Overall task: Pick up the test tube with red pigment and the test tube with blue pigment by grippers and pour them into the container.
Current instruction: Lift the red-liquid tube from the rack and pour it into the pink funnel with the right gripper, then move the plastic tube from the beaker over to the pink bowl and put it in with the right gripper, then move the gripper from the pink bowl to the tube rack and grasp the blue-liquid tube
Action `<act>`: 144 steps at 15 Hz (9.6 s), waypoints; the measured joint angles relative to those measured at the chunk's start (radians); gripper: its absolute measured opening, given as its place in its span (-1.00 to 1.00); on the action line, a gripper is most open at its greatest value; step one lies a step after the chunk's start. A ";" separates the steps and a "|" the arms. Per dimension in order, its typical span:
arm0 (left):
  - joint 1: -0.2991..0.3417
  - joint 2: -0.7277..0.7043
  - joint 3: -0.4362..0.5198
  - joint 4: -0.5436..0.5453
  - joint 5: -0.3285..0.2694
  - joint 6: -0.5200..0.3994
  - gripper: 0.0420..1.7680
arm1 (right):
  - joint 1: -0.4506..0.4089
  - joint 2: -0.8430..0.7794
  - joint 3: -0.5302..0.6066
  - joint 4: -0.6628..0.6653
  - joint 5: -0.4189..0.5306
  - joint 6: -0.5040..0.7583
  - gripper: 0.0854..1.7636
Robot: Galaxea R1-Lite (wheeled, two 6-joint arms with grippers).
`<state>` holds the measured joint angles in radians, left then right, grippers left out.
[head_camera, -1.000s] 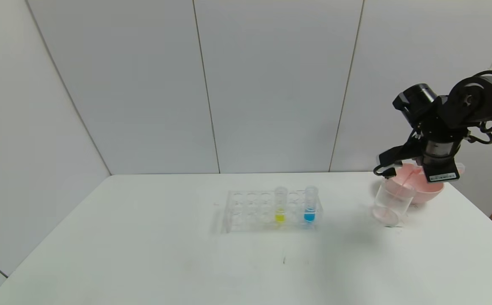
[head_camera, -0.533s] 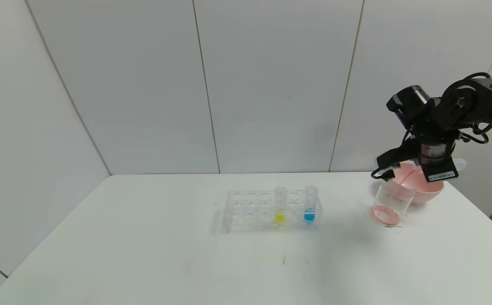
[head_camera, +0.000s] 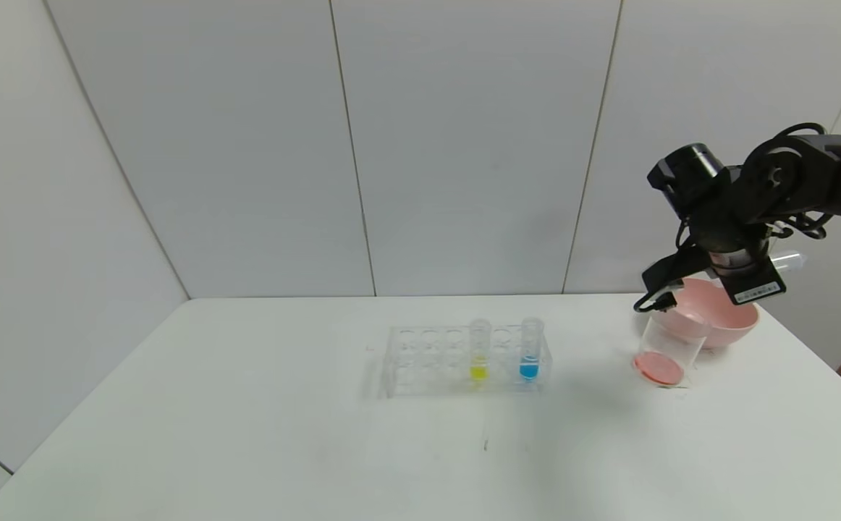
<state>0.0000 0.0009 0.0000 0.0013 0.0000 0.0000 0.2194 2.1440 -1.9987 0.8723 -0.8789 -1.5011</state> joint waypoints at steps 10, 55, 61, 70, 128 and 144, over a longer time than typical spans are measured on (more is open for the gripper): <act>0.000 0.000 0.000 0.000 0.000 0.000 1.00 | 0.049 -0.024 0.001 0.004 -0.074 -0.027 -0.50; 0.000 0.000 0.000 0.000 0.000 0.000 1.00 | -0.450 -0.193 0.663 -1.011 1.110 1.328 -0.50; 0.000 0.000 0.000 0.000 0.000 0.000 1.00 | -0.451 -0.164 0.671 -1.015 1.112 1.328 -0.50; 0.000 0.000 0.000 0.000 0.000 0.000 1.00 | -0.451 -0.134 0.710 -1.131 1.118 1.372 0.37; 0.000 0.000 0.000 0.000 0.000 0.000 1.00 | 0.479 -0.058 0.777 -1.112 0.287 1.904 0.93; 0.000 0.000 0.000 0.000 0.000 0.000 1.00 | 0.462 -0.060 0.788 -1.136 0.290 1.876 -0.52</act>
<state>0.0000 0.0009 0.0000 0.0009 -0.0004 0.0004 0.6815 2.0845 -1.2104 -0.2632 -0.5885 0.3745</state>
